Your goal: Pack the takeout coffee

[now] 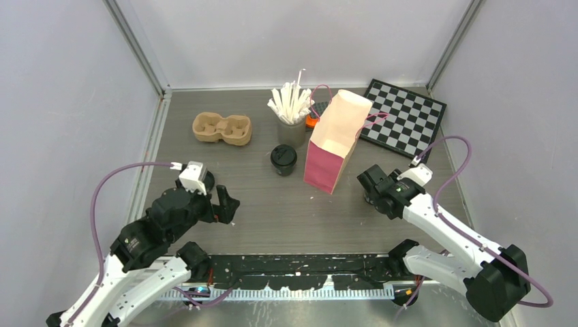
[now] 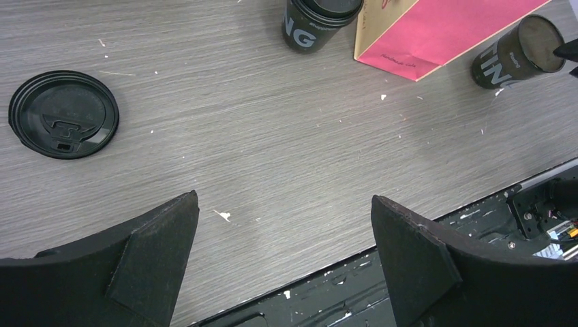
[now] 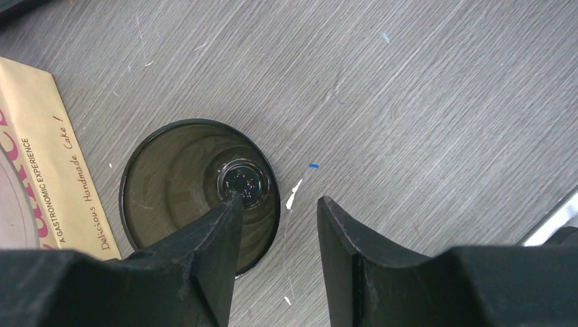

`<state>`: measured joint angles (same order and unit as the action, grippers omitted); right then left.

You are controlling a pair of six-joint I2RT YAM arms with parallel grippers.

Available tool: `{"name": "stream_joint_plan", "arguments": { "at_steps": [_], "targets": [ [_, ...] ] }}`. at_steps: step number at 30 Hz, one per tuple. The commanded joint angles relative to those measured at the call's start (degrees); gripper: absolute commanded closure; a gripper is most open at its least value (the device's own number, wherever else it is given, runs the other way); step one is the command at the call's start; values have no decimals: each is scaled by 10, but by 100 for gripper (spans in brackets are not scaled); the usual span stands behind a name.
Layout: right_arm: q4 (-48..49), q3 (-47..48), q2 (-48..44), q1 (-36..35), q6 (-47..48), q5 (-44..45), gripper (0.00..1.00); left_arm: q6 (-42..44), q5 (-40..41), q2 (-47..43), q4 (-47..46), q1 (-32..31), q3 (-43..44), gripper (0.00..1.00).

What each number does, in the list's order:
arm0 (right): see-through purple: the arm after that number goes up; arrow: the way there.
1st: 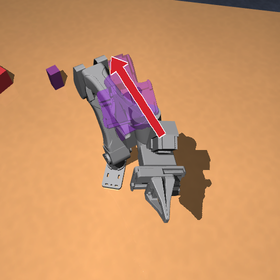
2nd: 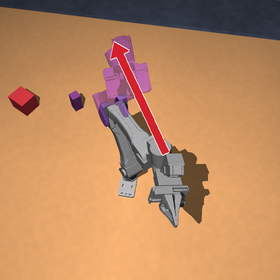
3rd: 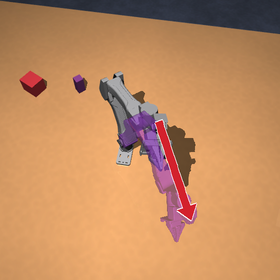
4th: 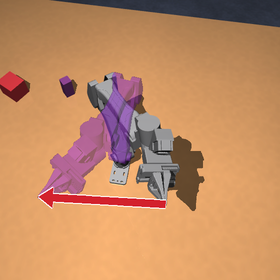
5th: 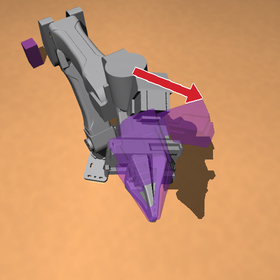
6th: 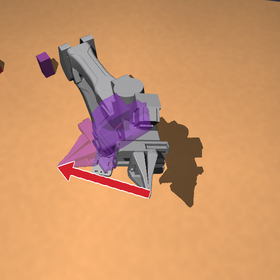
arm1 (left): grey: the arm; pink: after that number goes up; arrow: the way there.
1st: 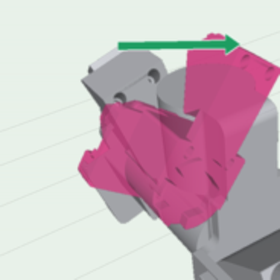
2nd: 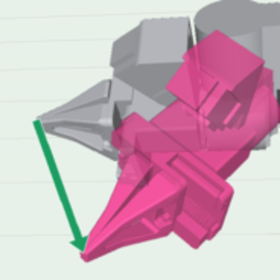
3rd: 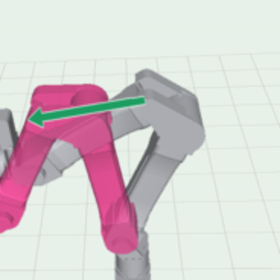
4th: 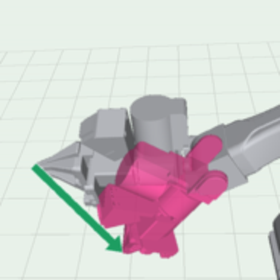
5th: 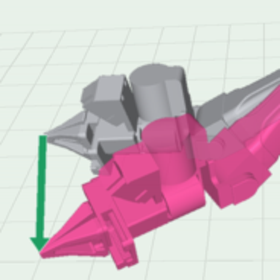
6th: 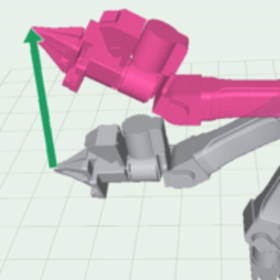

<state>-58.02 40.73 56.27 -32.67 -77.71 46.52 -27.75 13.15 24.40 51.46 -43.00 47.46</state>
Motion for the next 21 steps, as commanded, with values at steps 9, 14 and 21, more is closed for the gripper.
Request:
{"name": "stream_joint_plan", "arguments": {
  "at_steps": [9, 14, 21],
  "targets": [
    [56, -37, -16, 6, -8, 12, 58, 10, 24, -29, -15, -1, -2, 0],
    [71, -37, -12, 5, 12, 4, 78, 7, 27, -37, -14, -2, -3, 0],
    [52, -9, -30, 5, 90, -48, 94, 7, 34, -39, -17, -1, -5, 0]
  ]
}}
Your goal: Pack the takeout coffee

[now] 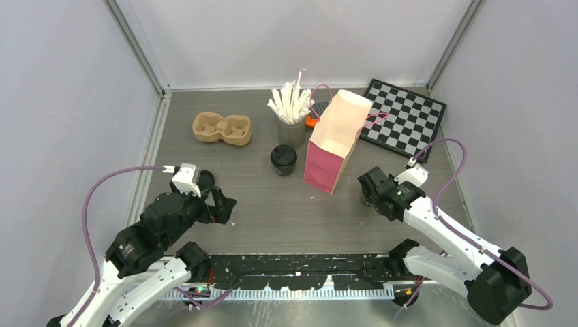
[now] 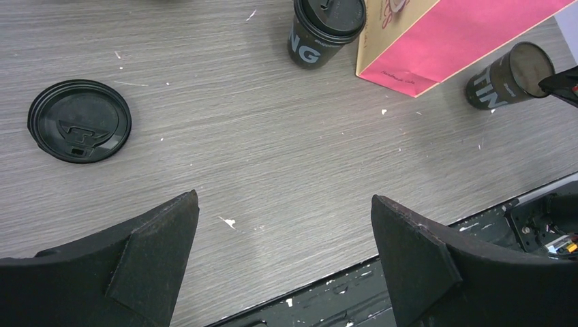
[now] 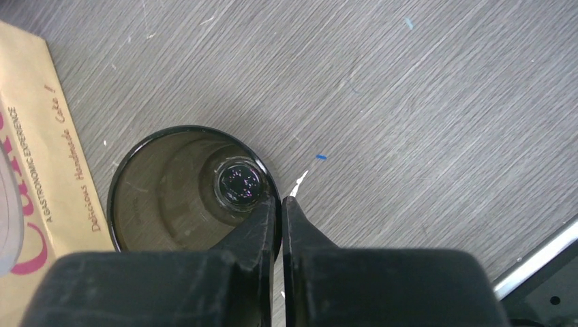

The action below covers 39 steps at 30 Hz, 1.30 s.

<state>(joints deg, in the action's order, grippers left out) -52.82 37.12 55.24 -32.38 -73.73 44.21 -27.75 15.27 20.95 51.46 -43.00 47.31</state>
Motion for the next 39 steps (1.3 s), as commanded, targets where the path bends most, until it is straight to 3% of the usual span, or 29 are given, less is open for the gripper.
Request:
{"name": "stream_joint_plan", "arguments": {
  "at_steps": [1, 8, 14, 20, 27, 39],
  "targets": [
    [3, 27, -25, 2, 68, -48, 96, 6, 13, -2, -17, -2, -4, 0],
    [-9, 40, -36, -36, 132, -149, 100, 2, 16, 17, -13, -1, -2, 0],
    [-44, 81, -12, -229, 57, -83, 100, -8, 41, 35, 5, -1, 9, 0],
    [-25, 169, 136, -379, 13, -21, 98, -21, 68, 41, 19, -1, 16, 0],
    [41, 266, 284, -408, 59, -22, 95, -39, 106, 41, 35, -1, 20, 0],
    [117, 247, 307, -408, 73, -46, 86, -56, 129, 78, 56, -1, 32, 0]
  ]
}}
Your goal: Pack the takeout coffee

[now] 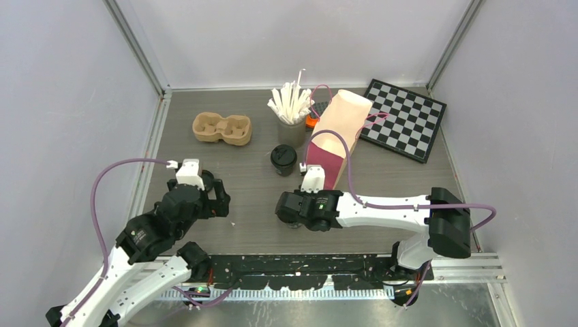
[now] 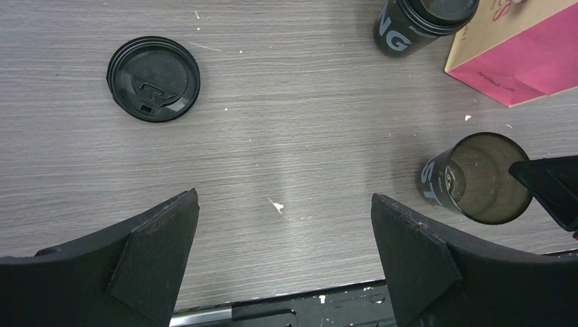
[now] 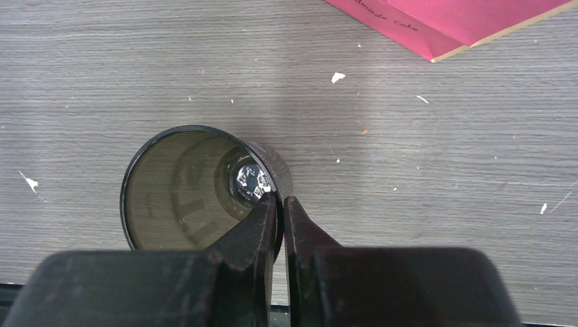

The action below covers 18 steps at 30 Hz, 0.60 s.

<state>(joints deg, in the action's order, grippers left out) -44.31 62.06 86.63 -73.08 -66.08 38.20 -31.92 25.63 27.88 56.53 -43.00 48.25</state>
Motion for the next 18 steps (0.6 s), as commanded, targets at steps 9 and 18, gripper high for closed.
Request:
{"name": "stream_joint_plan", "arguments": {
  "at_steps": [9, 18],
  "targets": [
    [23, 10, -3, -1, 6, 13, 65, -35, 56, 40, 18, -1, 28, 0],
    [32, 34, -46, -26, 122, 7, 37, -62, 105, 115, -1, 32, 44, 0]
  ]
}}
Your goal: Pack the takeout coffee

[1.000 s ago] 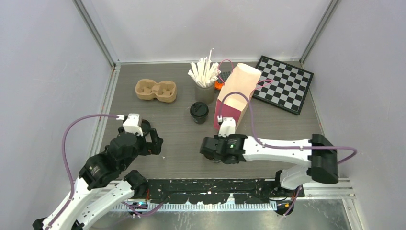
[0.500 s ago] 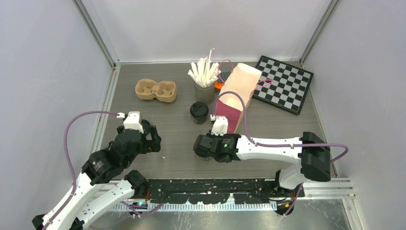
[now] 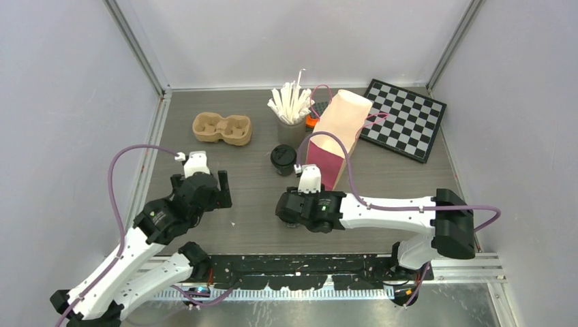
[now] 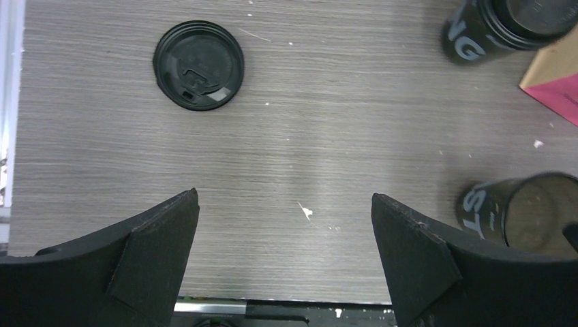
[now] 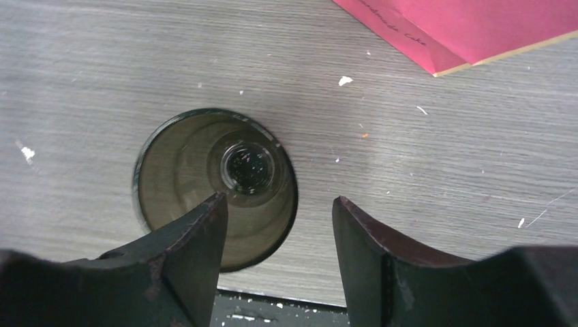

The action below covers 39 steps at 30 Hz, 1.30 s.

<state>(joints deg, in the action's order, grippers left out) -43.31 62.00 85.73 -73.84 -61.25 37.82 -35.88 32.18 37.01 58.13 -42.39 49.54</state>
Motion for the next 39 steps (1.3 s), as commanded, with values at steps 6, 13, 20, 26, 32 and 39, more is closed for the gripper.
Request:
{"name": "stream_joint_plan", "arguments": {
  "at_steps": [6, 13, 20, 26, 32, 39],
  "targets": [
    [79, 46, -24, -60, 176, 12, 28, -19, -83, 59, -101, 194, 17, 0],
    [183, 58, -17, -61, 344, 40, 23, -70, -227, 136, -151, 375, -9, 1],
    [290, -5, -34, -54, 451, 24, 22, -147, -184, 195, -152, 452, -47, 8],
    [312, -19, -19, -54, 440, 18, 22, -176, -143, 247, -187, 493, -59, 32],
    [318, -21, -4, -54, 430, 11, 23, -181, -157, 276, -254, 533, -89, 40],
    [330, -27, 4, -54, 428, 5, 23, -180, -225, 329, -326, 573, -108, 55]
  ]
}}
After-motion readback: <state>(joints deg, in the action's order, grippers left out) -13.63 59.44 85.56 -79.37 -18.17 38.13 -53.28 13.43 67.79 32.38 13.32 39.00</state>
